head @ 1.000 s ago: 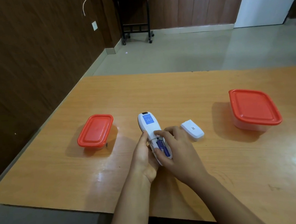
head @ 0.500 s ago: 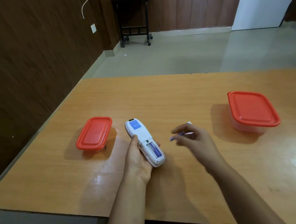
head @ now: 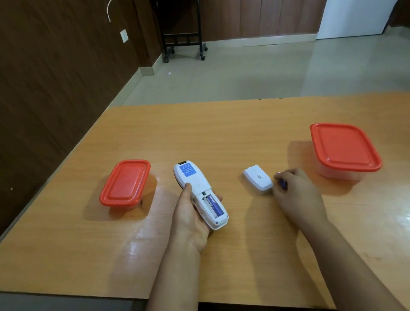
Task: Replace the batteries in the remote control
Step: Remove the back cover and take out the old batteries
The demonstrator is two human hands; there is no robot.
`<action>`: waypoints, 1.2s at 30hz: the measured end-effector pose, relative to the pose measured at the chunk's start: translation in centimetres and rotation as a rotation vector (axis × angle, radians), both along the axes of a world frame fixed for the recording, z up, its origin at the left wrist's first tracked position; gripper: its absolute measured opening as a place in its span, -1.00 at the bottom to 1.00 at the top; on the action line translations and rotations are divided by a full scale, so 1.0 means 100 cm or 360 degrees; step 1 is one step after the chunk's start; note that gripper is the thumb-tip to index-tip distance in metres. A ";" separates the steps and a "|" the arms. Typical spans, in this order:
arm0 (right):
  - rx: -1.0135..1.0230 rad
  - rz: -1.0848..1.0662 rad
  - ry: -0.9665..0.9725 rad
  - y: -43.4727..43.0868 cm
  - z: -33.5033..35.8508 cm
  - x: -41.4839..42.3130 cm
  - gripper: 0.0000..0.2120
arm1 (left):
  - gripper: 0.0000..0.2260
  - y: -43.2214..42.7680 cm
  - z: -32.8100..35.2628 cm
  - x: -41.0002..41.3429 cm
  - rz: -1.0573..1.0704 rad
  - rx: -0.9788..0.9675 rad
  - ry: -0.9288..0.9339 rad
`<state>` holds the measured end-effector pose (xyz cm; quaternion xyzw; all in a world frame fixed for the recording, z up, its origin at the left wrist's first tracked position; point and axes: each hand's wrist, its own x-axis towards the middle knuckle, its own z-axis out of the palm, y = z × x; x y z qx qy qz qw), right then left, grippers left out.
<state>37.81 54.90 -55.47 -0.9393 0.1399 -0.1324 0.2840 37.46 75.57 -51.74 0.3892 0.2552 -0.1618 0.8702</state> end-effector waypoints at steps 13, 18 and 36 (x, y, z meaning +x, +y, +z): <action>0.0485 0.0911 0.0005 0.060 0.049 -0.027 -0.77 | -0.63 0.000 0.000 0.000 -0.0076 0.0057 -0.0171; 0.0112 0.1083 -0.0144 0.066 0.044 -0.030 -0.66 | -0.58 0.006 -0.002 -0.001 -0.0259 0.0318 -0.0339; -0.0271 0.1109 -0.0196 0.079 0.050 -0.034 -0.63 | -0.62 0.014 -0.001 -0.007 -0.0438 0.0573 -0.0338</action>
